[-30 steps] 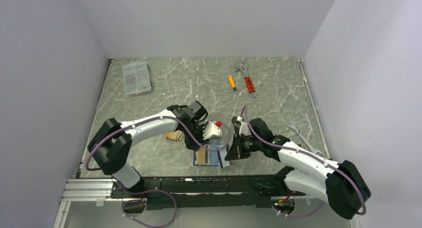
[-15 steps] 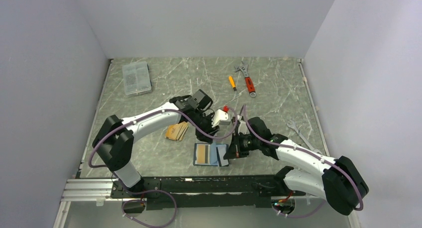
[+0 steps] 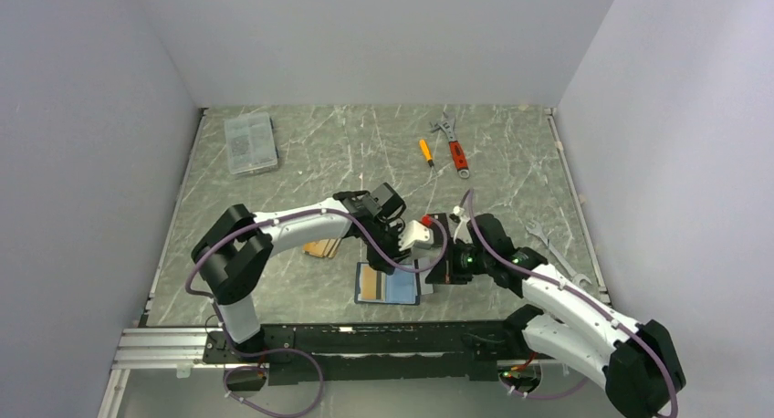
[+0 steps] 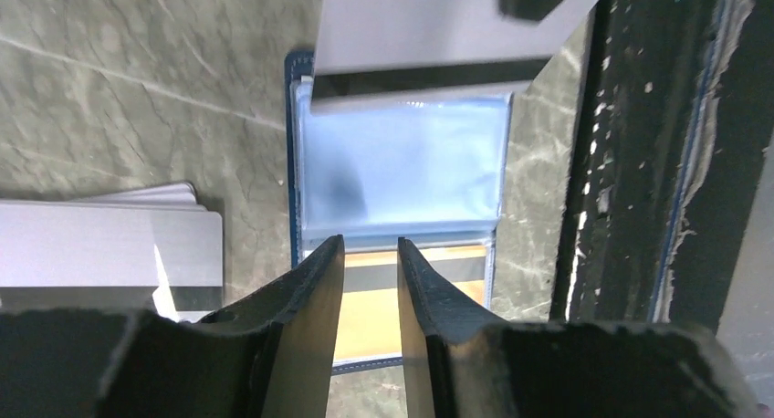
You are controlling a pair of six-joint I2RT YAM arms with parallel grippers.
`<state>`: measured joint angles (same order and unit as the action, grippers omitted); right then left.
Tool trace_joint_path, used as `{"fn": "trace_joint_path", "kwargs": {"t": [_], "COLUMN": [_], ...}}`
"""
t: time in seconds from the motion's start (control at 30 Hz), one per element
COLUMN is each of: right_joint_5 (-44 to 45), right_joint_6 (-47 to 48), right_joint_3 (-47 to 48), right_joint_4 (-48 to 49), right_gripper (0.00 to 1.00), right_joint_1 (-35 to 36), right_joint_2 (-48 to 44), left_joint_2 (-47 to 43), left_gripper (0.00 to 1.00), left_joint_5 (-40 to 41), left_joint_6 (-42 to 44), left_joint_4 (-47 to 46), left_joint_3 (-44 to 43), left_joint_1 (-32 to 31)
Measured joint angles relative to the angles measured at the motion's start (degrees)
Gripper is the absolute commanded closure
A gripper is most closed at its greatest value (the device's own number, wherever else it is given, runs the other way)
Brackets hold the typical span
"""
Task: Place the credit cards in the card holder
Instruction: Insert the credit card into the card holder.
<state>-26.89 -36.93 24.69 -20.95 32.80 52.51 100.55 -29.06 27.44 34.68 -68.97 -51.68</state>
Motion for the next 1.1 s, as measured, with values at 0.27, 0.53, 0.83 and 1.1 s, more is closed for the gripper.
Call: {"fn": "trace_joint_path", "kwargs": {"t": [0.27,0.53,0.83,1.1], "right_joint_5": [0.76,-0.76,-1.97,-2.19], "right_joint_6": [0.15,1.05,1.38,2.4], "right_joint_3": [-0.81,-2.21,-1.99,2.21], "right_joint_4": [-0.96,0.5,1.07,1.81], "right_gripper": [1.0,1.0,1.0,1.0], "right_joint_1": [-0.42,-0.42,-0.39,2.01], "right_joint_2": [0.44,6.16,4.24,8.11], "left_joint_2": [-0.07,-5.9,-6.67,-8.96], "left_gripper": [0.7,0.7,0.68,0.65], "left_joint_5": [3.1,5.79,6.47,4.44], "left_joint_6": [3.65,6.95,7.52,9.2], "left_joint_4": [-0.09,-0.87,-1.42,3.72], "left_joint_3": [5.27,13.4,14.27,9.42], "left_joint_1": [0.24,1.38,1.66,5.79]}}
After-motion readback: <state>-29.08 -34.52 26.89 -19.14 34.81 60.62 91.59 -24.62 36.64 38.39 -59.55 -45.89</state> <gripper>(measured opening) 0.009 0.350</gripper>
